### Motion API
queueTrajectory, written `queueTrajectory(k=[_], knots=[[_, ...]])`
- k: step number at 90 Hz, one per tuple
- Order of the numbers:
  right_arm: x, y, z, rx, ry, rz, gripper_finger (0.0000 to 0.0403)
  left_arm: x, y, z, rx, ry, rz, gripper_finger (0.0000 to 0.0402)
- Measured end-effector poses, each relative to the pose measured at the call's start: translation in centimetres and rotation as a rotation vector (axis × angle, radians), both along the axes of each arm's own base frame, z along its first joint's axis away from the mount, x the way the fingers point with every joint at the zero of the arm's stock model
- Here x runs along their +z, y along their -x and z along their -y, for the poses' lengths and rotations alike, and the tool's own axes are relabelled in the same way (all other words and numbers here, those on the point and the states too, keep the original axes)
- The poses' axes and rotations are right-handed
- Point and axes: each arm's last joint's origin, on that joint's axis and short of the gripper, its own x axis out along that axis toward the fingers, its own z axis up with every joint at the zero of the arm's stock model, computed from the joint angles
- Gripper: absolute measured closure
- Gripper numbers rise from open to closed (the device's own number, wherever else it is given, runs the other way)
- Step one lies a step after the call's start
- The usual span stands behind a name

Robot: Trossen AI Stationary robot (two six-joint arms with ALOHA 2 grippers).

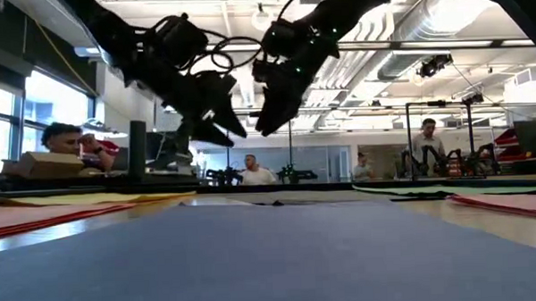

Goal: Organize paper
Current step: Adjust the stacked black papers

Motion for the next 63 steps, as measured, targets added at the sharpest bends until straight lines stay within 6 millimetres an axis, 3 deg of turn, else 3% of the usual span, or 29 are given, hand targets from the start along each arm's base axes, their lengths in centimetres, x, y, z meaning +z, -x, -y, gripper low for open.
queueTrajectory(k=[20,32,48,63], knots=[[-0.1,1.9,-0.2,0.037,-0.057,-0.197,0.0091,-0.6,0.9,0.3,0.017,0.052,-0.155,0.0200],[-2.0,2.8,-0.2,0.022,-0.102,-0.265,0.0091,-2.0,1.2,0.5,0.092,0.177,-0.211,0.0200],[-5.0,3.6,-0.5,0.013,-0.121,-0.293,0.0091,-4.6,0.7,0.9,0.049,0.336,-0.268,0.0200],[-7.1,4.0,-1.6,0.038,-0.067,-0.353,0.0091,-5.9,-0.5,1.9,-0.016,0.349,-0.256,0.0200]])
